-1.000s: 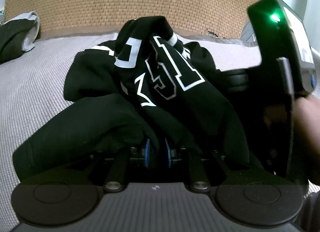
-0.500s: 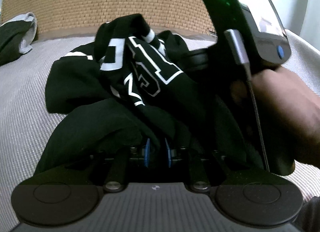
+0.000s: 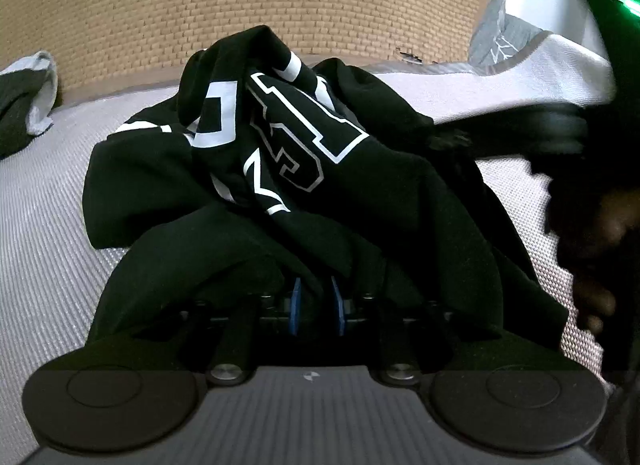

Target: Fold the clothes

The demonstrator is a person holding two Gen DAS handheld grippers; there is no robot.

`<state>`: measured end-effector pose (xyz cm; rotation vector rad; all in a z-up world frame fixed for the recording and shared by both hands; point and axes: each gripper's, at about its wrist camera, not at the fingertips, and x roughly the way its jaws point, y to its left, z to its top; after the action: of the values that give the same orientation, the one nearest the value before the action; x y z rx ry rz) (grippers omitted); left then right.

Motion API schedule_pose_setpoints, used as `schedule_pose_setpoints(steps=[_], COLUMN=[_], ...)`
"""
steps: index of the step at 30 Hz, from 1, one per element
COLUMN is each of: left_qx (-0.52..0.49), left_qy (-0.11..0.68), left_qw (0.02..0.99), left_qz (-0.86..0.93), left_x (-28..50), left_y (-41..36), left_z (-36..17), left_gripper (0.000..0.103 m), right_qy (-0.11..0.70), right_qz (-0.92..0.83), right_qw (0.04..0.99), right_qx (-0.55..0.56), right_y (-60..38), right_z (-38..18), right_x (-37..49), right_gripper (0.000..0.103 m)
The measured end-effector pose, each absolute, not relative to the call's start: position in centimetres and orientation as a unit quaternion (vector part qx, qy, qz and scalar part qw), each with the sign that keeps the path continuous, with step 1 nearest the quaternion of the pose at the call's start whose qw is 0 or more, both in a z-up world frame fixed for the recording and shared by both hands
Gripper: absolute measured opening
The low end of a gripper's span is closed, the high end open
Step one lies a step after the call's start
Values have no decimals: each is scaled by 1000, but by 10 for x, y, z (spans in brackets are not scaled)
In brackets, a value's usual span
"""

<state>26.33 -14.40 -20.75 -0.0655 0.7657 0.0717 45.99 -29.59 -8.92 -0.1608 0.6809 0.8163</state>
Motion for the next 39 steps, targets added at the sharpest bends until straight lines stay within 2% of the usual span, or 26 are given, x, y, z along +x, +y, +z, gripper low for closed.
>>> schedule_pose_setpoints(steps=[7, 12, 16, 17, 18, 19, 25, 30, 34, 39], left_qx=[-58, -67, -52, -48, -46, -46, -101, -31, 62, 72], left_qy=[378, 361, 325, 322, 321, 321, 387, 420, 410, 385], left_qw=[924, 930, 944, 945, 945, 945, 910, 899, 905, 917], left_qz=[2, -3, 15, 23, 35, 46, 111, 116, 94, 70], left_x=[257, 244, 232, 233, 236, 240, 273, 285, 292, 299], left_y=[-122, -107, -92, -86, -80, -73, -4, 13, -4, -13], left_z=[-199, -185, -167, -164, -162, -160, -187, -210, -218, -217], left_gripper=[20, 20, 27, 32, 42, 44, 45, 47, 47, 47], right_qy=[290, 255, 268, 274, 281, 288, 297, 303, 308, 309], right_qz=[379, 374, 374, 373, 373, 372, 378, 383, 384, 384], right_qw=[877, 889, 886, 886, 884, 882, 877, 873, 870, 870], right_qx=[-45, -70, -50, -40, -31, -22, -14, -7, 7, 8], right_y=[-327, -324, -329, -331, -333, -334, -333, -334, -335, -334], right_z=[-107, -113, -116, -117, -118, -119, -121, -122, -123, -123], right_x=[437, 429, 434, 436, 438, 441, 445, 448, 452, 452], right_gripper=[49, 51, 55, 56, 57, 58, 58, 58, 58, 58])
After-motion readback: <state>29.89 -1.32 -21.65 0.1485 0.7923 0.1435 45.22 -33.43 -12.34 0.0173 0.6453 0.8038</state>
